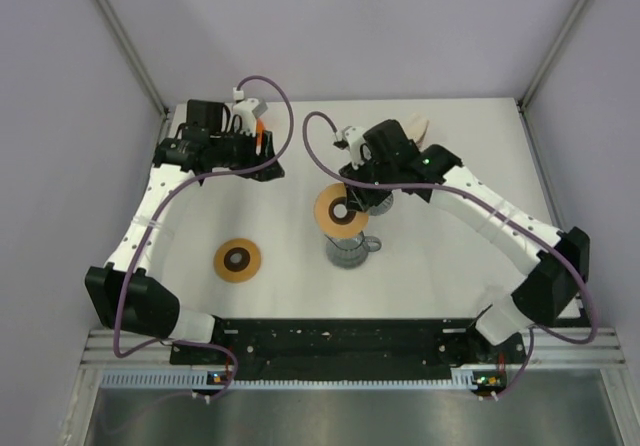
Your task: Place the coffee filter in the dripper
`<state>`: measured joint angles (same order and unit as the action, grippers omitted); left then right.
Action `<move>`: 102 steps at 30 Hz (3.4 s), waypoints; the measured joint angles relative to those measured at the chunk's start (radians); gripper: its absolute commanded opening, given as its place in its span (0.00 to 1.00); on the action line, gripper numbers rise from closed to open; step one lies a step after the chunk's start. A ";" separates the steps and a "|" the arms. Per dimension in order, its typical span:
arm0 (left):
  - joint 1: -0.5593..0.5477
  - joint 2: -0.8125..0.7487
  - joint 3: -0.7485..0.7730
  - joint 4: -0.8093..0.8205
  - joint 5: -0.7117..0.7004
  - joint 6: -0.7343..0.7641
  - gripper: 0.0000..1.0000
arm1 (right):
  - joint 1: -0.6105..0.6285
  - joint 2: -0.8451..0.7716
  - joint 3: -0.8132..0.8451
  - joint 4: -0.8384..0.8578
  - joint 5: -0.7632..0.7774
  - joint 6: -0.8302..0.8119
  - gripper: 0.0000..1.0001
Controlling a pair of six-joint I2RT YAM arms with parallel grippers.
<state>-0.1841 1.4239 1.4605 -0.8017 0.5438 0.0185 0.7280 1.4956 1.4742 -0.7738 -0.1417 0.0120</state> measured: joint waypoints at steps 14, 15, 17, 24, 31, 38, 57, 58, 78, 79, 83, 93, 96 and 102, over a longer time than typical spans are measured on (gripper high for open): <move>0.002 -0.002 -0.021 -0.010 -0.028 0.011 0.63 | -0.010 0.312 0.189 -0.266 -0.003 -0.040 0.00; 0.002 -0.002 -0.022 -0.010 -0.028 0.011 0.63 | -0.011 0.321 0.200 -0.271 0.002 -0.044 0.00; 0.002 -0.003 -0.023 -0.010 -0.029 0.012 0.63 | -0.013 0.341 0.218 -0.276 0.011 -0.051 0.00; 0.002 -0.023 -0.024 -0.011 -0.036 0.035 0.63 | -0.019 0.390 0.219 -0.310 0.012 -0.064 0.27; 0.002 -0.026 -0.024 -0.011 -0.034 0.038 0.63 | -0.019 0.411 0.223 -0.311 -0.018 -0.079 0.59; 0.002 -0.026 -0.024 -0.012 -0.034 0.041 0.63 | -0.019 0.406 0.250 -0.309 -0.006 -0.082 0.73; 0.002 -0.059 -0.034 -0.012 -0.047 0.064 0.63 | -0.341 0.037 -0.185 0.186 0.136 0.013 0.88; 0.002 -0.062 -0.034 -0.012 -0.048 0.064 0.63 | -0.346 0.037 -0.194 0.212 0.139 0.029 0.88; 0.002 -0.074 -0.048 -0.011 -0.043 0.085 0.63 | -0.293 0.248 -0.368 0.576 0.102 0.336 0.45; 0.002 -0.074 -0.048 -0.011 -0.043 0.086 0.63 | -0.291 0.251 -0.368 0.588 0.104 0.338 0.39; 0.002 -0.078 -0.048 -0.011 -0.043 0.087 0.63 | -0.290 0.278 -0.367 0.620 0.106 0.323 0.14; 0.002 -0.093 -0.048 -0.013 -0.044 0.090 0.63 | -0.281 0.249 -0.325 0.523 0.143 0.159 0.00; 0.002 -0.093 -0.048 -0.016 -0.032 0.090 0.63 | -0.260 0.175 -0.325 0.431 0.209 0.038 0.00; 0.002 -0.093 -0.019 -0.047 0.016 0.094 0.63 | -0.106 -0.119 -0.323 0.399 0.390 -0.350 0.00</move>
<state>-0.1825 1.3312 1.4414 -0.8490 0.5594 0.1123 0.6216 1.3762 1.1511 -0.3748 0.2485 -0.3382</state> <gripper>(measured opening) 0.633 0.043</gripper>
